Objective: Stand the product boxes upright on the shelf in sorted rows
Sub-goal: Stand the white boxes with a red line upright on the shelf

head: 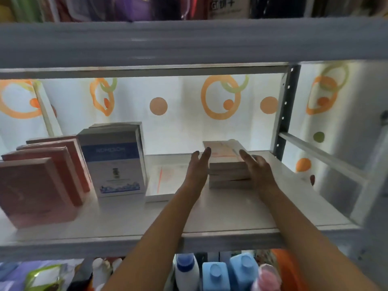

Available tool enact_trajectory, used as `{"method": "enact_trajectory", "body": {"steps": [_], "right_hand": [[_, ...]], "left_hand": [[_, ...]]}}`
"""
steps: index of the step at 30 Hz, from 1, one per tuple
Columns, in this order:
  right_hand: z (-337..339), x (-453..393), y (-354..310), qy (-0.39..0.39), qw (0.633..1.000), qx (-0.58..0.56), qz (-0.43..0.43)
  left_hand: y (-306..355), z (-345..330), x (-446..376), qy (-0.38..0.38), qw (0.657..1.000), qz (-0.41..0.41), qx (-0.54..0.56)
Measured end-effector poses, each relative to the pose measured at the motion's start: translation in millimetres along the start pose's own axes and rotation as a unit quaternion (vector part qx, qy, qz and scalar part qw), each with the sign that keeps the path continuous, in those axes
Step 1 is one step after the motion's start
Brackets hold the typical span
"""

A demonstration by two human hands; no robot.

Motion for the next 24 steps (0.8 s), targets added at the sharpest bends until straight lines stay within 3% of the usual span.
{"method": "enact_trajectory", "body": {"steps": [5,17,24], "right_hand": [[2.8,-5.3,6.6,-0.037,0.998,0.008,0.046],[89.3,-18.7,29.0,0.027,0.999,0.012,0.022],[95.5,-6.1,29.2,0.118,0.988,0.014,0.098]], "left_hand": [[-20.4,-19.5,-16.3,-0.009,1.0,0.005,-0.017],[-21.0,-110.5,-30.0,-0.135,0.988,-0.051,-0.062],[-23.9,-122.6,-19.2,-0.079,0.98,-0.171,-0.059]]}}
Point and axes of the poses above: each hand's wrist, its own x-axis away from the middle knuckle, its own z-axis out of the back of the hand, y = z × x, the point moved 3 cm from there along -x, towards the middle knuckle, and after that the axes turned 2 degrees about -z, right-handed, at the moved point
